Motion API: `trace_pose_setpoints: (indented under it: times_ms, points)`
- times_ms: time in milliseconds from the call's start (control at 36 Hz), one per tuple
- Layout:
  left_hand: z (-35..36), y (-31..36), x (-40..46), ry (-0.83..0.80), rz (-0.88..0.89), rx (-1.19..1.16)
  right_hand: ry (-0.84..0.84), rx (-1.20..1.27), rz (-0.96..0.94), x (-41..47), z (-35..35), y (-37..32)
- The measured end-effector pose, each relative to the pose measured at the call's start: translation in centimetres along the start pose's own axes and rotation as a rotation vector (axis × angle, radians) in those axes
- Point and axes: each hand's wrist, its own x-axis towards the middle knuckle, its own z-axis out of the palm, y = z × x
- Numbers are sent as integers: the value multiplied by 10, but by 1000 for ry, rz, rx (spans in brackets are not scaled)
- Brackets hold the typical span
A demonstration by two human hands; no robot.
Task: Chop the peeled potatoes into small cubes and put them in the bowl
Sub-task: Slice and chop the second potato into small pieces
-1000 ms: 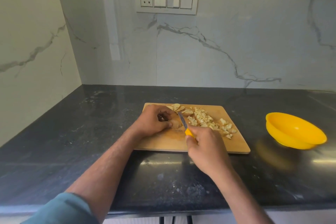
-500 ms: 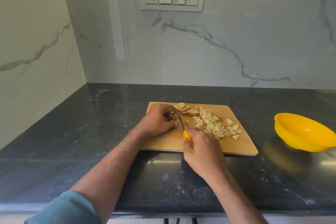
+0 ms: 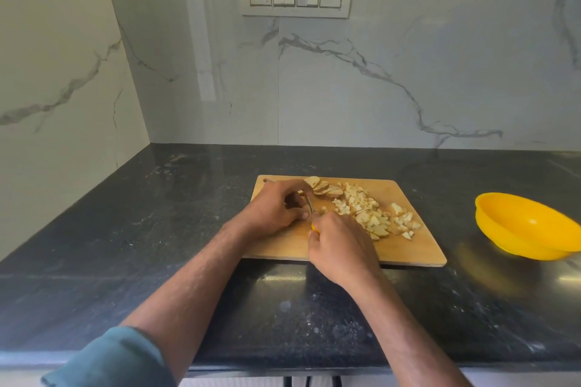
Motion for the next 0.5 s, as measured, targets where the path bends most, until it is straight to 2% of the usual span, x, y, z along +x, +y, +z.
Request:
trace_pose_setpoints:
  times_ms: [194, 500]
  points:
    - [-2, 4, 0, -99, 53, 109, -45, 9, -11, -8, -6, 2]
    - [1, 2, 0, -89, 10, 82, -109, 59, -82, -47, -33, 25]
